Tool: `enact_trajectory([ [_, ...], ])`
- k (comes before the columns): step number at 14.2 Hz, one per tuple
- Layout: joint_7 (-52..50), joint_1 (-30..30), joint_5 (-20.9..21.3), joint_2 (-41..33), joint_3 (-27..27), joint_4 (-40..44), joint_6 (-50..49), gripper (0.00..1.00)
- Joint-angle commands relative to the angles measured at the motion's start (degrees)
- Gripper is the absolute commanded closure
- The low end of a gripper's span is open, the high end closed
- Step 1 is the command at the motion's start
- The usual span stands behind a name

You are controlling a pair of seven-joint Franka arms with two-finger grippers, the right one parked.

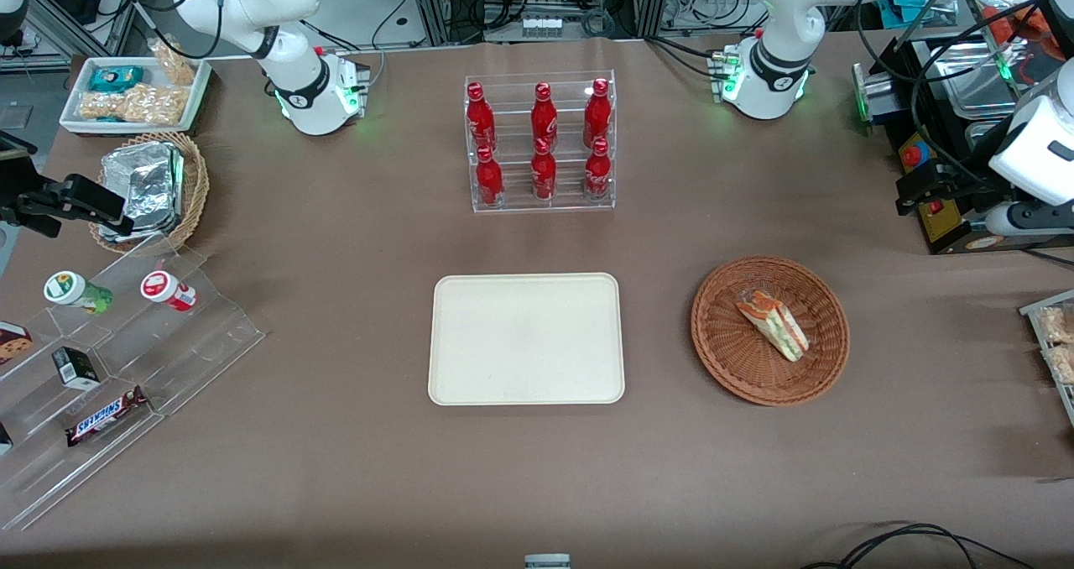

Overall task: Place sandwich from basket to tray
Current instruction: 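Lower the open left gripper over the sandwich in the wicker basket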

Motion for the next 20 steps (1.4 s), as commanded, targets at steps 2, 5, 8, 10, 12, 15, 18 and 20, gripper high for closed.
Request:
enact_trajectory([
  [2,0.8,-0.8,-0.3,0.9,0.6,1.6,-0.5,0.0],
  [5,0.7,-0.8,-0.4,0.8,0.6,1.5,-0.6,0.0],
  [8,0.6,-0.8,-0.5,0.8,0.5,1.4,-0.8,0.0],
  [10,0.7,-0.8,-0.5,0.7,0.6,1.2,-1.1,0.0],
  [12,1.2,-0.9,-0.2,0.6,0.4,0.5,-2.4,0.0],
  [15,0.7,-1.9,0.1,2.6,0.2,-3.1,-2.1,0.0],
  [18,-1.8,-2.4,-0.4,4.8,-0.1,-12.0,7.4,0.0],
  [20,-5.9,-4.1,0.4,5.2,-0.2,-20.7,20.0,0.0],
])
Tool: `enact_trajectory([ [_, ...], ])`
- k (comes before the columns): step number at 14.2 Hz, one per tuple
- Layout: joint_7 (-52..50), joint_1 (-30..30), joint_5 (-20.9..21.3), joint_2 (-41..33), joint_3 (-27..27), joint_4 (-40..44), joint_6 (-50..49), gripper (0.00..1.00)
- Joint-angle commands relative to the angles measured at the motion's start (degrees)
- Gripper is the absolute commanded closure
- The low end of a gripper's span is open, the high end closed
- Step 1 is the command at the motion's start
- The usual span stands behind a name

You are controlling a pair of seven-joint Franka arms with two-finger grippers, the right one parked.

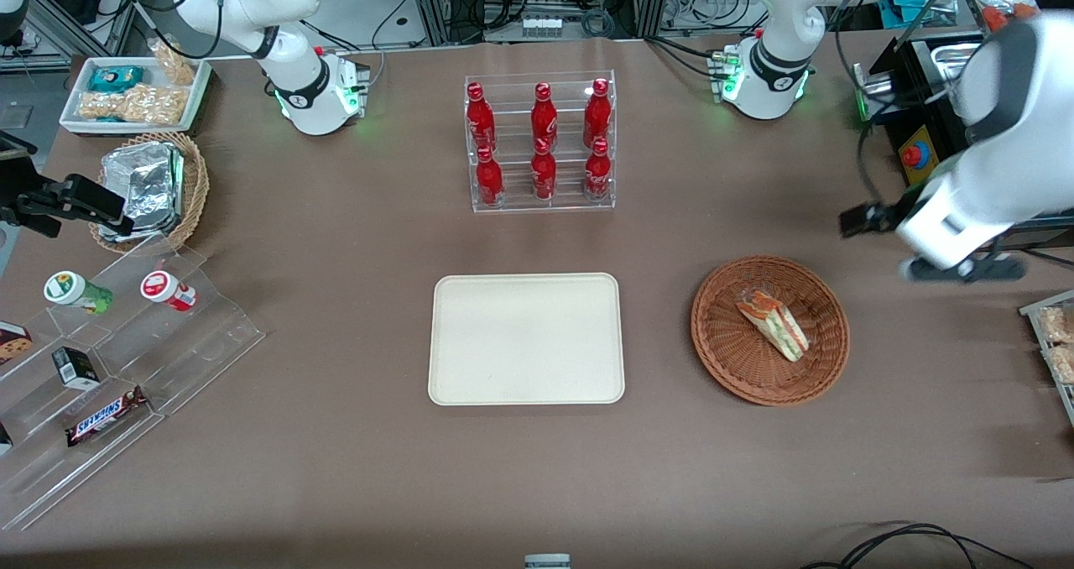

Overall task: Place sandwich from basket to tray
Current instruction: 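Lower the open left gripper over the sandwich in the wicker basket, then close the left gripper on the wrapped sandwich's edge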

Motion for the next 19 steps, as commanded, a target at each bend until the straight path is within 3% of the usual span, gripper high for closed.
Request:
enact_trajectory([
  [1,-5.7,-2.0,0.4,0.0,0.0,-11.5,15.3,0.0],
  [3,-10.4,-2.7,0.5,0.4,0.0,-17.7,26.0,0.0],
  [6,-24.9,-3.0,0.5,0.5,-0.1,-22.1,33.9,0.0],
  [11,-60.4,-4.3,0.5,6.7,-0.1,-18.7,37.9,0.0],
  [18,-63.2,-4.2,-0.2,13.4,-0.2,-13.7,37.3,0.0],
  [19,-63.3,-4.3,-0.3,13.5,-0.2,-13.7,37.3,0.09],
])
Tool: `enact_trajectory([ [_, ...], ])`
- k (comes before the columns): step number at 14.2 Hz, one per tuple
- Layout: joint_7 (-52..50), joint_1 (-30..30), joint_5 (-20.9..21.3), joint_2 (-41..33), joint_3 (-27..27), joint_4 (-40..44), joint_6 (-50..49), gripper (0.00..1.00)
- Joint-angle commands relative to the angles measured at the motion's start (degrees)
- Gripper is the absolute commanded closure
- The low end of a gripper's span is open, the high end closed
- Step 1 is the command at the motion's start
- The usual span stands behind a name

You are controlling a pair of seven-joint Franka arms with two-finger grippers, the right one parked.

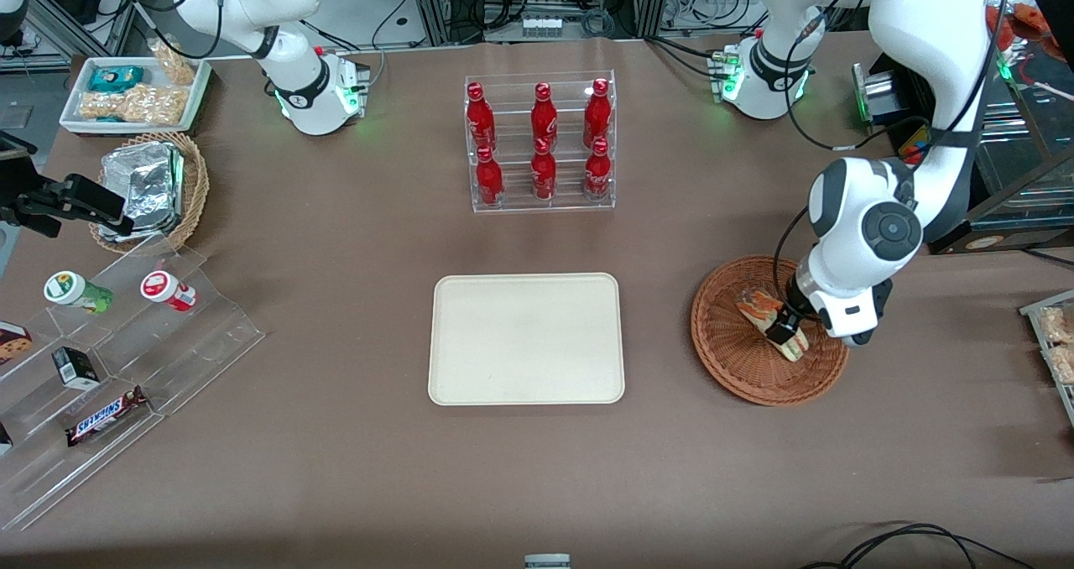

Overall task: Place sandwich from basket to tray
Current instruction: 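Close the left gripper on the wrapped sandwich's edge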

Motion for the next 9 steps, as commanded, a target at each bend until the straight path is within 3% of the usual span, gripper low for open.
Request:
enact_trajectory([
  [1,-1.4,-0.4,-0.4,1.5,0.2,1.4,-0.2,0.5],
  [2,-0.9,-0.4,-0.3,1.4,0.2,0.6,-0.2,0.83],
  [3,0.1,-0.4,-0.2,1.4,0.2,-0.4,-0.2,0.91],
  [6,2.9,-0.4,0.0,0.2,0.2,1.4,-4.7,0.93],
  [9,3.7,-0.6,0.1,0.6,0.1,12.4,-20.1,0.95],
])
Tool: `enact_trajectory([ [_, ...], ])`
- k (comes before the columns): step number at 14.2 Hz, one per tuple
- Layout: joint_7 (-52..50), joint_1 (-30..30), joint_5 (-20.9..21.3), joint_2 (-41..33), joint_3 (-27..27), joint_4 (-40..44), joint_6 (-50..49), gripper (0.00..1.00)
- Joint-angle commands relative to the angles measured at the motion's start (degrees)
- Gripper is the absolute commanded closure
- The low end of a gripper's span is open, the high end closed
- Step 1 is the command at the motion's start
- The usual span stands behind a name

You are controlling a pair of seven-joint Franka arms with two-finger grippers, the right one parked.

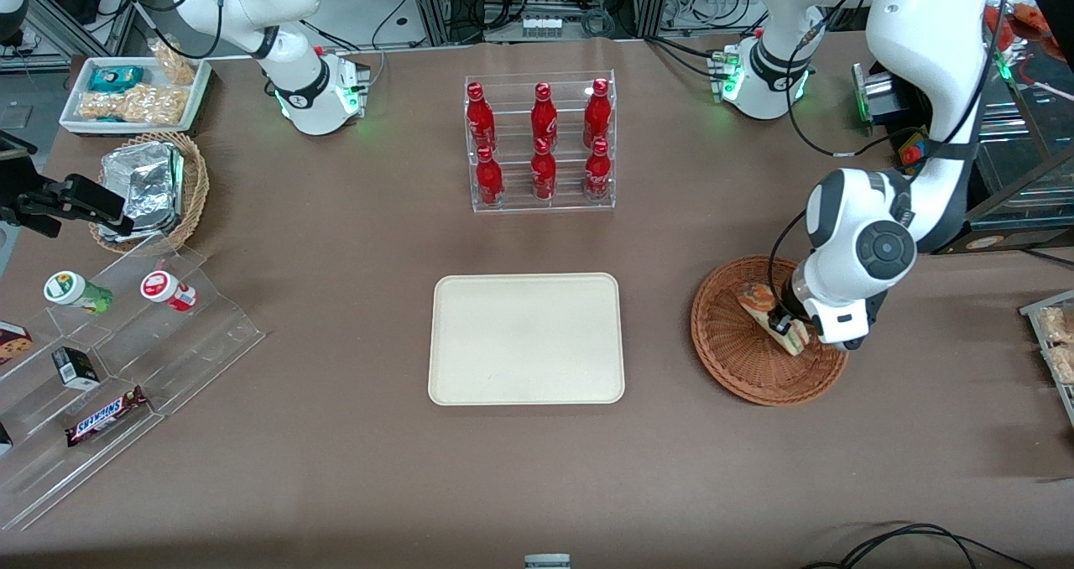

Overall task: Place sandwich from basket to tray
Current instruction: 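Close the left gripper on the wrapped sandwich's edge, then lift the sandwich and carry it with the left gripper over the tray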

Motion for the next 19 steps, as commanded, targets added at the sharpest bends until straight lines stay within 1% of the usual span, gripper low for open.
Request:
enact_trajectory([
  [1,1.1,-1.9,0.1,0.1,0.1,11.2,-13.2,0.95],
  [2,1.4,-3.4,0.1,1.3,0.1,13.7,-14.8,0.96],
  [4,4.1,-7.0,-0.3,2.8,-0.2,14.8,-13.4,1.0],
  [5,5.9,-8.9,0.0,5.0,-0.2,17.5,-12.1,1.0],
  [6,10.2,-10.9,-0.4,7.8,-0.2,20.9,-11.7,0.98],
  [7,14.2,-11.5,-1.6,10.0,-0.5,23.2,-11.5,0.97],
  [8,16.7,-11.7,-4.2,12.1,-2.7,25.3,-11.3,0.95],
  [9,18.8,-11.9,-4.7,15.0,-5.4,28.9,-10.7,0.94],
  [10,21.6,-12.4,-3.7,17.9,-6.7,32.5,-9.4,0.94],
  [11,23.3,-14.6,-2.8,20.2,-7.3,35.3,-8.4,0.94],
  [13,23.4,-18.0,-2.7,23.1,-7.4,38.1,-5.7,0.95],
  [15,22.5,-21.3,-2.7,24.2,-7.4,38.7,-2.4,0.96],
  [17,21.4,-23.9,-2.6,24.7,-7.3,38.8,-0.7,0.96],
  [19,18.5,-26.0,-2.3,27.2,-7.1,41.2,-0.3,0.96],
])
